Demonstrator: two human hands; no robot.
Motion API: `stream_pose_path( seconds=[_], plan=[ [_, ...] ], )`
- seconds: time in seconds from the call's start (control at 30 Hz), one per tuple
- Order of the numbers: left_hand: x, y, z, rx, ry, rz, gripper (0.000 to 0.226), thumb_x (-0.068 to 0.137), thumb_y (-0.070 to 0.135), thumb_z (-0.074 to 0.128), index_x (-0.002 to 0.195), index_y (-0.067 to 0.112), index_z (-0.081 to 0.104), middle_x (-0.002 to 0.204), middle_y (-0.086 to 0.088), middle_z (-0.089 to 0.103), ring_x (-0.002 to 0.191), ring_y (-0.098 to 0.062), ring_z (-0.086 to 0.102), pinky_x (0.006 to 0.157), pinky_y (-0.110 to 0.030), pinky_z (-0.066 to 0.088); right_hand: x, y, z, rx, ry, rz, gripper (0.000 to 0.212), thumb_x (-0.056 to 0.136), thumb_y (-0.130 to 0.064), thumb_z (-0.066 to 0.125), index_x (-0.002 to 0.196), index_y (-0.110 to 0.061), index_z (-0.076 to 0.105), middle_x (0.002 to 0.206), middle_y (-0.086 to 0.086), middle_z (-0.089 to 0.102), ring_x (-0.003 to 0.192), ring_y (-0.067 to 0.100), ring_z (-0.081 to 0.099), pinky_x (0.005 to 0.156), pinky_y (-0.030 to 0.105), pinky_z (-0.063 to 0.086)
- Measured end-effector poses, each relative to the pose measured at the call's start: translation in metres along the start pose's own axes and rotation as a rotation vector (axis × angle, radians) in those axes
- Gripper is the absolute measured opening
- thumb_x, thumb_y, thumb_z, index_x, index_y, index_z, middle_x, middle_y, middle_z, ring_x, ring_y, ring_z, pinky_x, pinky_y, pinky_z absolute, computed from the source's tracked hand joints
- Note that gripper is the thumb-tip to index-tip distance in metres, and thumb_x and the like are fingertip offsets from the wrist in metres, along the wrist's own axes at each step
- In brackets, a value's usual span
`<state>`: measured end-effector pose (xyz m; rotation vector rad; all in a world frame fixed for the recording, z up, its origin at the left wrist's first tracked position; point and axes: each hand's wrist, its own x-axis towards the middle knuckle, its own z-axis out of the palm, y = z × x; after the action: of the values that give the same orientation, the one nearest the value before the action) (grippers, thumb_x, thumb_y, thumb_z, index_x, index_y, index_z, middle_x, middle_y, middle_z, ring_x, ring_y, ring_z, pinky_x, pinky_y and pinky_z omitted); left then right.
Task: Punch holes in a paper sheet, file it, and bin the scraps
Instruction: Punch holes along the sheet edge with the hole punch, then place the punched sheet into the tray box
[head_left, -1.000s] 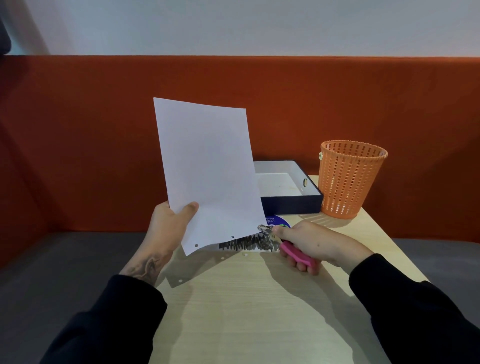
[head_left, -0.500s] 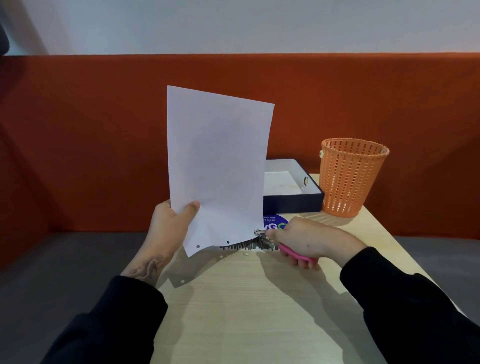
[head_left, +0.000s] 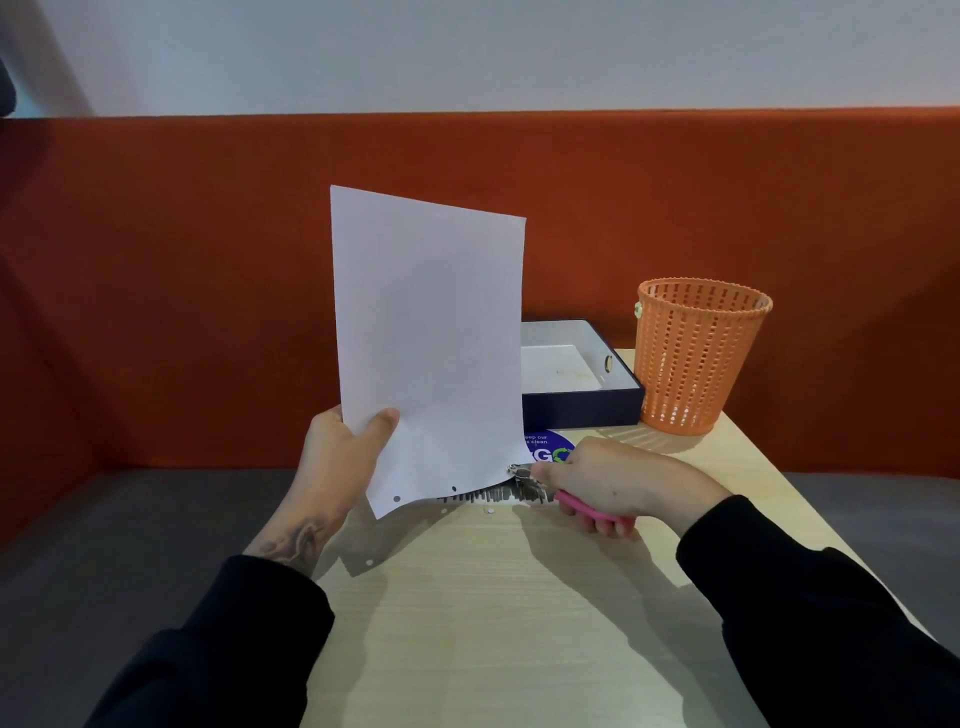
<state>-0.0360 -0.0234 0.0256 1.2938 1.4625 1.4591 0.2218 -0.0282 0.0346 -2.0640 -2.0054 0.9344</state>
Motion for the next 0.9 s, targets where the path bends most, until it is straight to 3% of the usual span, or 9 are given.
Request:
stream_pose_path(
  seconds=[0.2, 0.37, 0.47, 0.67, 0.77, 0.9],
  plan=[
    [0.001, -0.001, 0.0, -0.012, 0.033, 0.027, 0.01, 0.097, 0.02, 0.063, 0.09, 0.024, 0.07, 0.089, 0.004, 0.075, 0.081, -0.012, 0.07, 0.067, -0.027, 0.053, -0.003, 0.006, -0.007, 0.304, -0.066, 0.052, 0.058, 0.097, -0.06, 0.052, 0.084, -0.005, 0.066, 0.069, 0.014, 0.064, 0.048, 0.026, 0.053, 0.046, 0.027, 0.042],
    [-0.001, 0.002, 0.002, -0.051, 0.082, 0.04, 0.016, 0.098, 0.018, 0.062, 0.086, 0.027, 0.065, 0.088, 0.009, 0.071, 0.08, -0.005, 0.066, 0.063, -0.022, 0.047, -0.007, 0.022, -0.013, 0.335, -0.022, 0.019, 0.054, 0.099, -0.053, 0.052, 0.095, -0.003, 0.07, 0.074, 0.013, 0.07, 0.055, 0.024, 0.06, 0.049, 0.029, 0.046],
    [0.001, 0.001, 0.001, -0.084, 0.121, 0.042, 0.015, 0.098, 0.018, 0.063, 0.085, 0.024, 0.067, 0.087, 0.006, 0.073, 0.079, -0.009, 0.068, 0.066, -0.028, 0.051, -0.006, 0.036, -0.019, 0.341, 0.048, -0.006, 0.043, 0.099, -0.045, 0.05, 0.101, -0.006, 0.069, 0.077, 0.012, 0.074, 0.063, 0.024, 0.066, 0.053, 0.027, 0.046],
    [-0.001, 0.001, 0.003, -0.105, 0.123, 0.065, 0.01, 0.099, 0.016, 0.061, 0.091, 0.02, 0.067, 0.087, 0.006, 0.071, 0.077, -0.008, 0.067, 0.061, -0.025, 0.049, 0.015, 0.074, -0.032, 0.13, 0.36, 0.048, 0.025, 0.094, -0.05, 0.061, 0.098, -0.026, 0.067, 0.098, -0.001, 0.07, 0.089, 0.017, 0.064, 0.079, 0.035, 0.051],
    [-0.001, 0.0, 0.004, -0.108, 0.108, 0.06, 0.011, 0.098, 0.016, 0.062, 0.09, 0.021, 0.067, 0.088, 0.005, 0.072, 0.08, -0.01, 0.068, 0.062, -0.026, 0.049, 0.019, 0.087, -0.034, -0.037, 0.456, 0.118, 0.024, 0.086, -0.046, 0.071, 0.08, -0.026, 0.058, 0.091, 0.001, 0.068, 0.08, 0.018, 0.062, 0.069, 0.033, 0.05],
    [-0.002, 0.001, 0.005, -0.109, 0.067, 0.062, 0.007, 0.099, 0.018, 0.061, 0.098, 0.016, 0.068, 0.092, 0.003, 0.072, 0.084, -0.012, 0.068, 0.065, -0.028, 0.051, 0.018, 0.093, -0.039, -0.144, 0.464, 0.236, 0.032, 0.084, -0.052, 0.073, 0.082, -0.022, 0.062, 0.086, 0.002, 0.069, 0.08, 0.023, 0.064, 0.061, 0.032, 0.045]
  ],
)
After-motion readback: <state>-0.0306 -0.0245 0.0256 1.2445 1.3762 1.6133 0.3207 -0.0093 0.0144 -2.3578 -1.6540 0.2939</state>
